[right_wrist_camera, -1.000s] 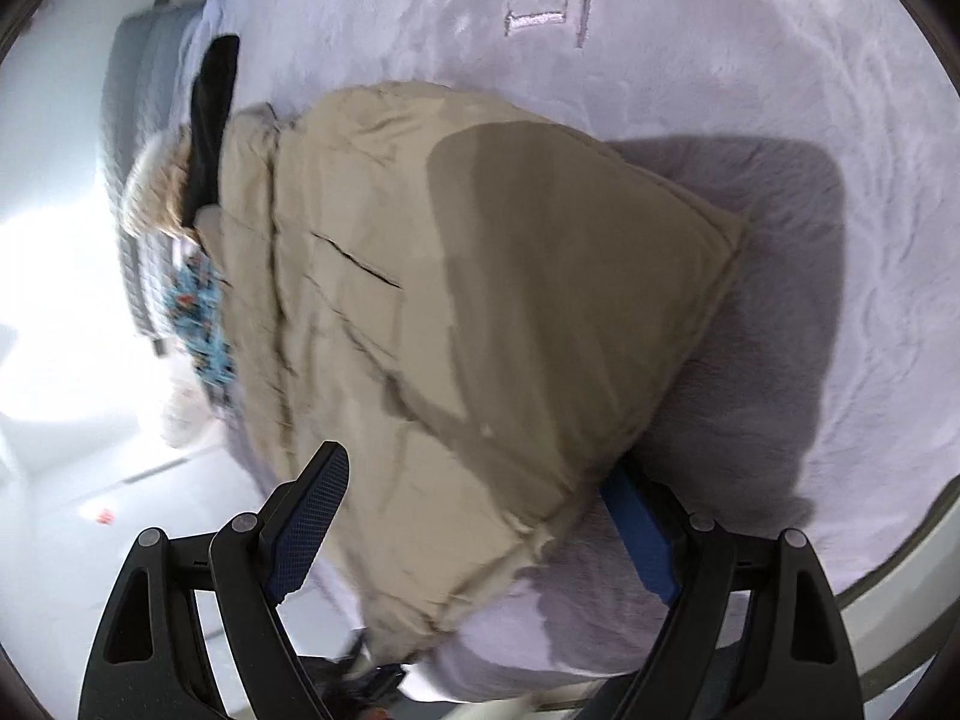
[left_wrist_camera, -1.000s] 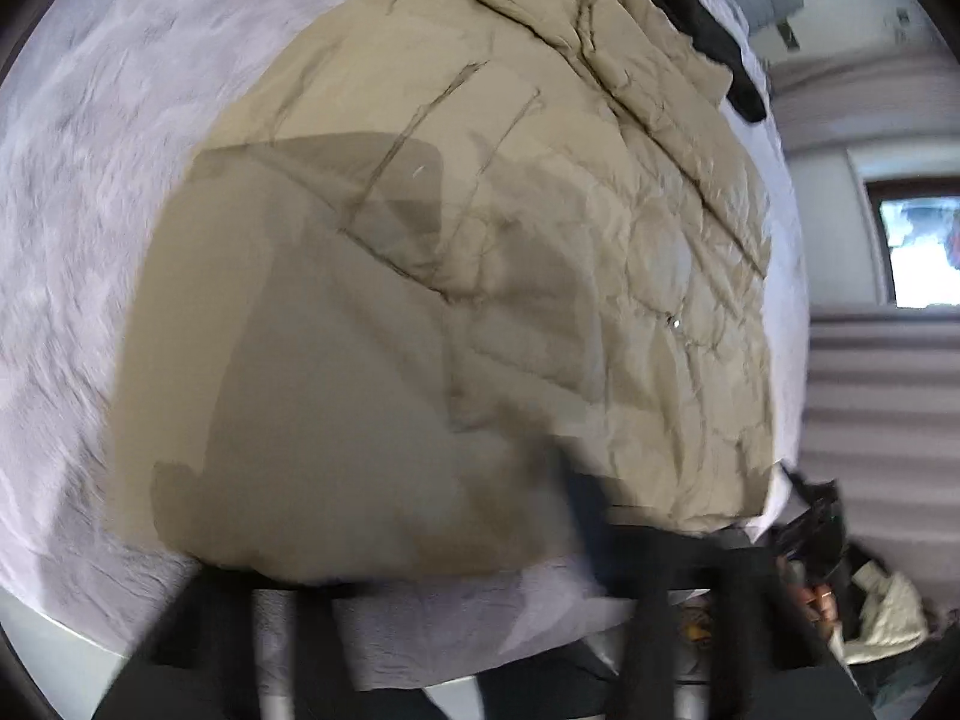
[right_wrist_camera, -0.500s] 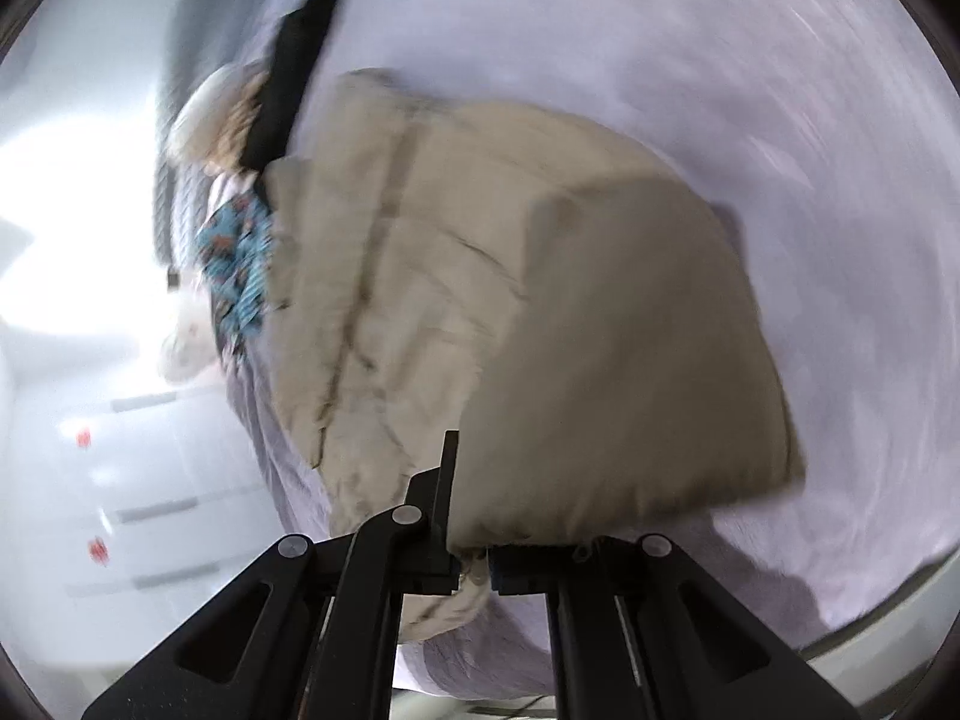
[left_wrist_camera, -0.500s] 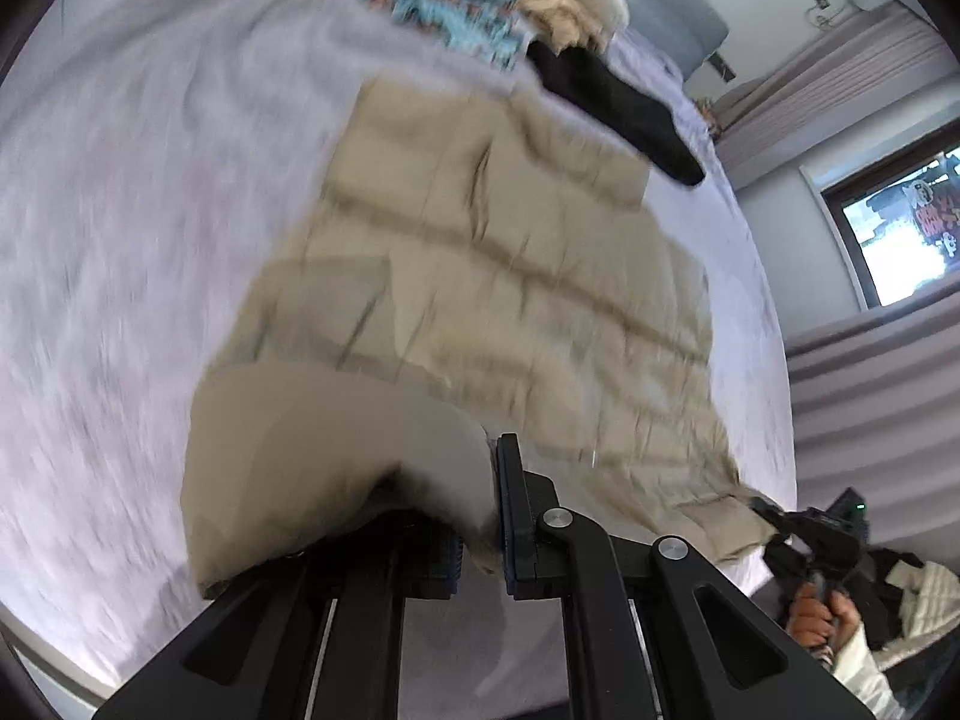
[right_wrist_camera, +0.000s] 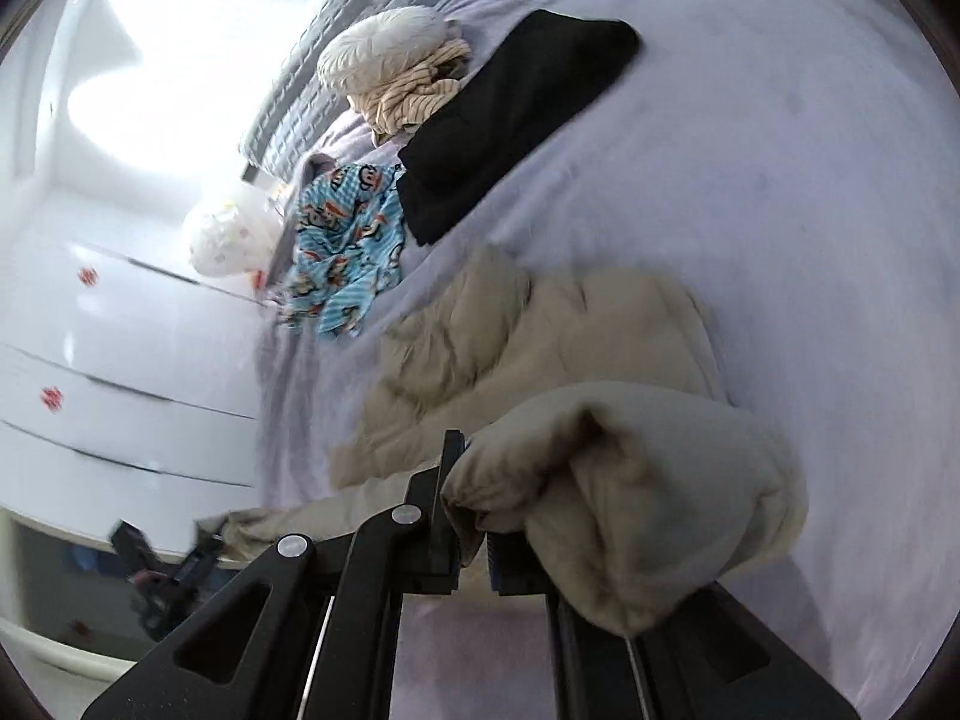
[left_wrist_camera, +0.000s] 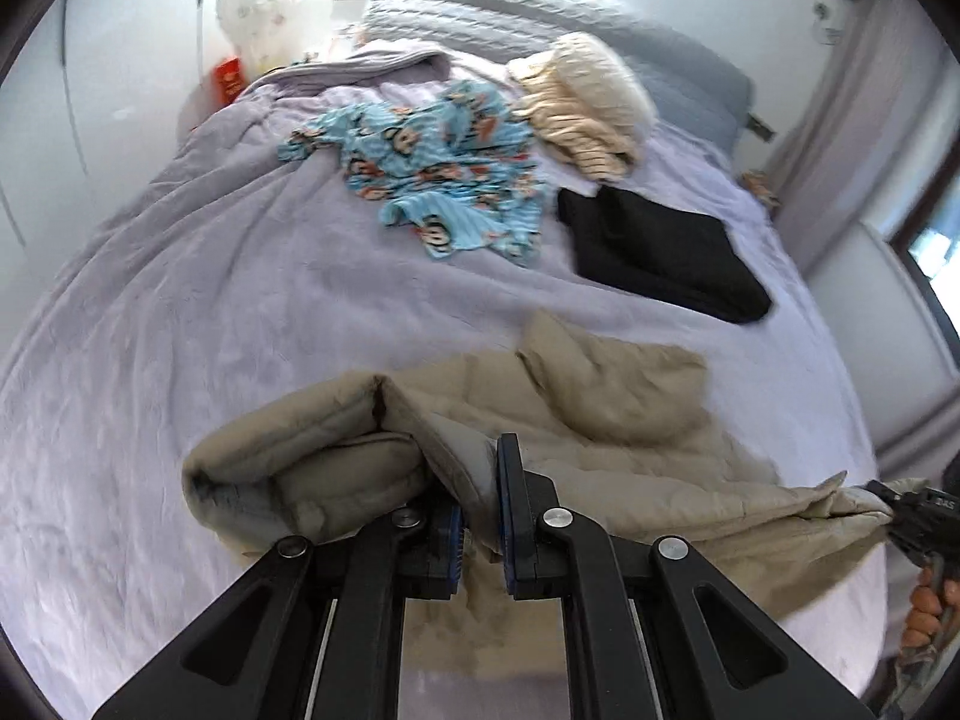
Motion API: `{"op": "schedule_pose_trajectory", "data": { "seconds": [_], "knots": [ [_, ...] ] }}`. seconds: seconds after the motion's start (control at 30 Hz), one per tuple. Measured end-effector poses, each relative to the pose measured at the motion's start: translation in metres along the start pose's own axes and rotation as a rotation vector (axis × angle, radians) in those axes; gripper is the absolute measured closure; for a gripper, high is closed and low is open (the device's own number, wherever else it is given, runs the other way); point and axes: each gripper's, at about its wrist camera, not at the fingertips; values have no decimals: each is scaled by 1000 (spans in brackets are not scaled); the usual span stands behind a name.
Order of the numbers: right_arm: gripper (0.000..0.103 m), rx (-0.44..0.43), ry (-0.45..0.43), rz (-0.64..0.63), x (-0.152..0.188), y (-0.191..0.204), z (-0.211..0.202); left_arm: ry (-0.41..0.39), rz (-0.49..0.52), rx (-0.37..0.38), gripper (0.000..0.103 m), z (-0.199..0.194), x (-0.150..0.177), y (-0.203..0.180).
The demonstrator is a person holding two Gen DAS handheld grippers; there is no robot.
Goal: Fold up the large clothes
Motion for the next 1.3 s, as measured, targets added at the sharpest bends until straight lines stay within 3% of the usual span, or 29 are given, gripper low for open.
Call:
{"op": "schedule_pose_trajectory", "data": {
  "seconds": [0.17, 0.4, 0.63, 0.7, 0.73, 0.77, 0.8, 0.83, 0.87, 1.03, 1.07, 1.13, 1.23, 1.27, 1.3],
  "knots": [
    [96, 73, 22, -7, -29, -7, 78, 61, 33, -74, 92, 82, 13, 10],
    [96, 115, 28, 46, -25, -52, 154, 115, 71, -119, 92, 170, 33, 16],
    [95, 110, 32, 26, -24, -56, 185, 101, 52, -98, 91, 183, 35, 22],
    [91, 98, 29, 25, -24, -54, 180, 84, 59, -81, 75, 171, 34, 22],
    [88, 88, 24, 21, -24, -52, 174, 62, 65, -73, 48, 162, 33, 23],
    [77, 76, 18, 15, -24, -50, 169, 41, 69, -73, 17, 154, 31, 23],
    [55, 60, 10, 7, -24, -48, 161, -21, 81, -93, 5, 138, 30, 24],
    [39, 49, 2, 2, -23, -46, 156, -53, 92, -109, 1, 129, 29, 24],
    [14, 33, -8, -7, -23, -43, 148, -80, 113, -123, 1, 120, 27, 22],
    [0, 34, -37, -82, -19, -30, 128, -37, 119, -104, 4, 120, 27, 20],
    [0, 48, -34, -106, -16, -27, 127, -23, 135, -86, 20, 124, 29, 17],
    [0, 154, -15, -214, -11, -20, 131, 8, 165, -83, 39, 135, 34, 9],
    [7, 233, -24, -318, -10, -12, 133, -10, 176, -94, 40, 150, 36, 3],
    [28, 238, -30, -321, -12, -14, 133, -12, 179, -108, 40, 158, 35, 3],
    [59, 248, -28, -320, -15, -18, 136, -8, 176, -126, 40, 167, 34, 4]
  ]
}}
Point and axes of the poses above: each gripper's, at about its wrist camera, not at the fingertips, and z roughly the way its jaws point, y to its left, x to its underside, and after that the axes turned 9 degrees about -y, right-handed
